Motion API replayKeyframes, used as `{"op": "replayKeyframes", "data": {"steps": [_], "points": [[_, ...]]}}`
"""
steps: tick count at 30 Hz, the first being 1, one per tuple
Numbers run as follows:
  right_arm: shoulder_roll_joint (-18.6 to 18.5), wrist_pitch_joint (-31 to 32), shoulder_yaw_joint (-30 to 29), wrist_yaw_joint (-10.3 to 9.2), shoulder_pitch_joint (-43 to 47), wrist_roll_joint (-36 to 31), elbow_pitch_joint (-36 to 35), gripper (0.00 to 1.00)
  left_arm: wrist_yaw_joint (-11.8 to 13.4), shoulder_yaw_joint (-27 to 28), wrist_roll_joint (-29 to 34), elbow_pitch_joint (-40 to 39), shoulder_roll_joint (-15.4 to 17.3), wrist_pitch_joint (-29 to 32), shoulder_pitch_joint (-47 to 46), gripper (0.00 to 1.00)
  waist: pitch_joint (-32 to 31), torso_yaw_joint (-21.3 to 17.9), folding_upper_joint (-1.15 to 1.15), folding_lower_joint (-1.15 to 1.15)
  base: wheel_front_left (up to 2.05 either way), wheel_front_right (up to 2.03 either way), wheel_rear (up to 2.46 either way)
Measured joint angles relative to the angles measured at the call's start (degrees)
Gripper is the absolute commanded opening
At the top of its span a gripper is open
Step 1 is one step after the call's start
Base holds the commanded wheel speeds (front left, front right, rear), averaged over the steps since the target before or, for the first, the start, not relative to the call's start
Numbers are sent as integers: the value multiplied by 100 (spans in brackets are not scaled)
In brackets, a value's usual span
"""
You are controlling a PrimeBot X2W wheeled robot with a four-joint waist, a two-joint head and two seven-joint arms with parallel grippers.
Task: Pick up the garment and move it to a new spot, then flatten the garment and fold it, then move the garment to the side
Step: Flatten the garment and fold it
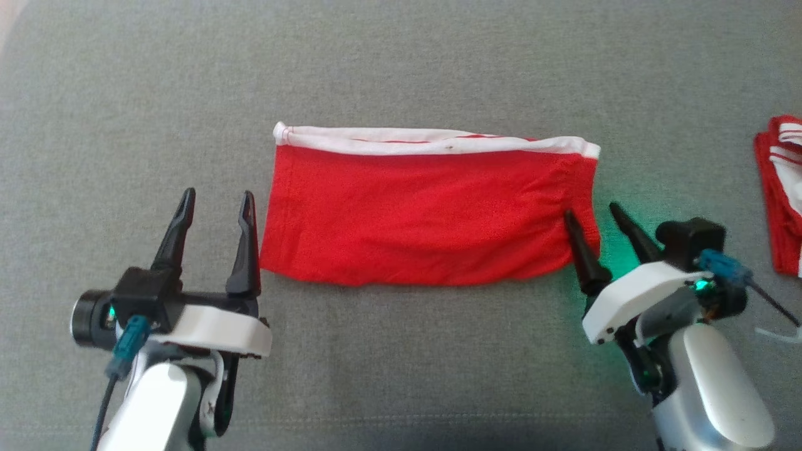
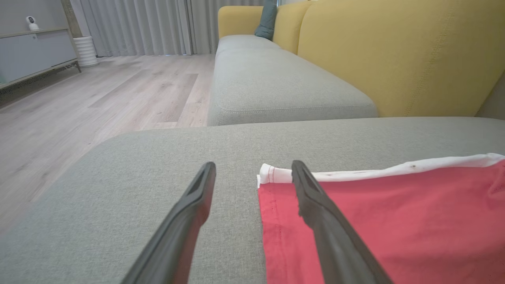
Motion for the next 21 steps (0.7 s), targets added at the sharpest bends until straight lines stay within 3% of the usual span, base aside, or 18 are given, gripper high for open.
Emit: {"op": "replayKeyframes", "data": {"steps": [8,9,10,11,18,21], "points": [[12,60,59,0,-338,220,894,100,-26,-14,0,131,-43,-71,-101,100,153,78,0,0,0,0,0],[11,65,87,0,-384,264,929,74,-29,-15,0,146,-44,-73,-103,100,156,76,0,0,0,0,0],[11,68,110,0,-420,339,971,41,-42,-18,0,157,-47,-73,-108,100,156,73,0,0,0,0,0],[11,67,130,0,-446,375,1003,0,-42,-20,0,162,-48,-85,-114,100,155,69,0,0,0,0,0],[-56,-4,266,0,-420,690,1038,0,-40,-23,0,210,-67,-89,-183,100,91,17,0,0,0,0,0],[-263,-29,201,0,-286,764,975,0,-19,-24,-1,211,-71,-89,-182,100,40,5,0,0,0,0,0]]}}
